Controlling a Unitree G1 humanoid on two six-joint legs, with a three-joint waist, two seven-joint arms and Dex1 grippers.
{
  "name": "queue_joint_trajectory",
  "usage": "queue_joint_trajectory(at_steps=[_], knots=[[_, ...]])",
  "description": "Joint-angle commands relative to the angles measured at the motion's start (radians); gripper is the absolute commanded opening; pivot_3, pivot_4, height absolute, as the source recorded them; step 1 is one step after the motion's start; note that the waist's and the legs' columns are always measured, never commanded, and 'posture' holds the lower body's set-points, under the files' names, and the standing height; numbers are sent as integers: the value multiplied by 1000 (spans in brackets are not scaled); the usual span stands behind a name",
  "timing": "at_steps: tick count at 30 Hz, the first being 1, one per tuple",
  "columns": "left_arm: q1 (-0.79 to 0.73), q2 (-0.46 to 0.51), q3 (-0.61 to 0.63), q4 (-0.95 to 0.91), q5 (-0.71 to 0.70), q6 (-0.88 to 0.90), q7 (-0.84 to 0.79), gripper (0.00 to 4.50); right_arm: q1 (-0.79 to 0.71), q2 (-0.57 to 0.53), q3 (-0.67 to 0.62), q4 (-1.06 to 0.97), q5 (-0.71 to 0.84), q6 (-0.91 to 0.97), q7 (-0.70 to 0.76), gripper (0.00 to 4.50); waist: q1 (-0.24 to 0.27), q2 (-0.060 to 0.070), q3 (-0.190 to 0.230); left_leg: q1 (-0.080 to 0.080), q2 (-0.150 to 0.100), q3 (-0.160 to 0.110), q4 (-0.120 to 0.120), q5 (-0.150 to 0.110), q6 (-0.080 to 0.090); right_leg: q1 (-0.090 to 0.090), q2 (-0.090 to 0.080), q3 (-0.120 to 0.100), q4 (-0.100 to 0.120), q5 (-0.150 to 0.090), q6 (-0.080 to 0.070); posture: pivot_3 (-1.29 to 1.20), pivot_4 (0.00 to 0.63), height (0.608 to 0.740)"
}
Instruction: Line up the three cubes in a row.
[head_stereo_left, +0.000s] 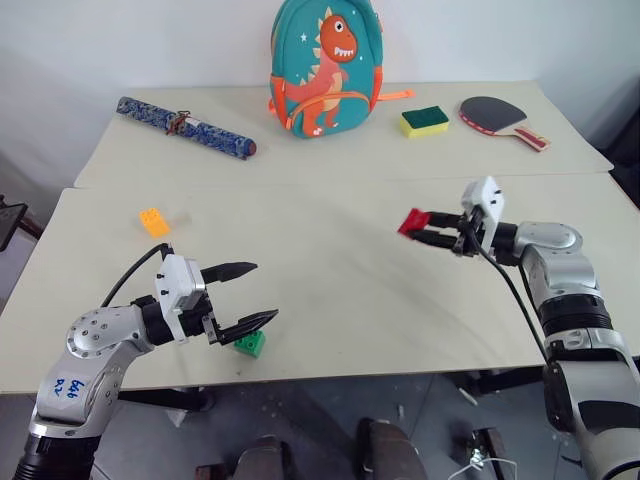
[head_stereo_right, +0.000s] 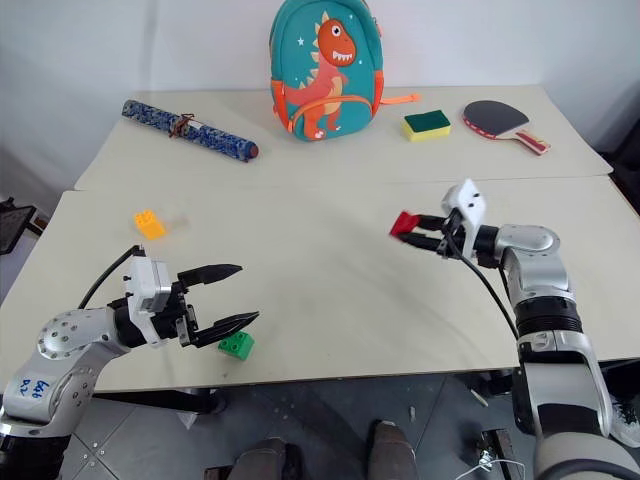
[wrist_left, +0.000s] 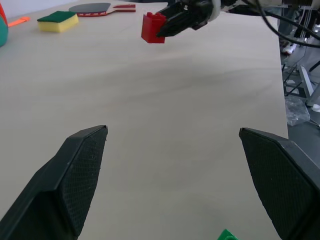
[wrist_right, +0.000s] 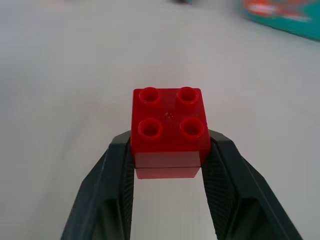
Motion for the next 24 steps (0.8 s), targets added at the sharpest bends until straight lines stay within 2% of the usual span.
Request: queue_joint_trajectory(at_steps=[1,5,14,16,18,23,24], knots=[[6,5,19,-20,-2,-13,-7,4500,70,-20,114,-232,8,31,151,1477,2,0,0,0,0,0,0,0,0,0,0,0,0,0,0,0,150,740],[15,6,23,-20,-3,-13,-10,4500,100,-10,194,-219,-62,-51,178,1477,3,0,0,0,0,-1,0,0,0,0,0,-1,-1,0,0,0,150,740],[28,5,51,-31,-6,-11,7,4500,44,36,228,-61,-130,-155,162,1477,-2,0,0,0,0,0,0,0,0,0,0,-1,0,0,0,0,150,740],[34,3,64,-29,-5,-15,16,4500,37,45,222,-52,-125,-153,157,2206,-1,0,0,0,0,0,0,0,-1,0,0,-1,0,0,0,0,150,740],[48,2,93,-21,-10,-20,24,4500,37,48,210,-60,-114,-169,158,2742,-1,0,0,0,0,0,0,0,-1,0,0,-1,0,0,0,0,150,740],[108,-15,240,48,-22,-60,53,4500,54,31,139,-116,-41,-196,176,4427,-1,0,0,0,0,-1,0,0,-1,0,0,-1,0,0,0,0,150,740],[136,-24,291,73,-23,-93,51,4500,69,31,98,-139,18,-199,201,4471,-1,0,0,0,0,-1,0,0,-1,0,0,-1,0,0,0,0,150,740]])
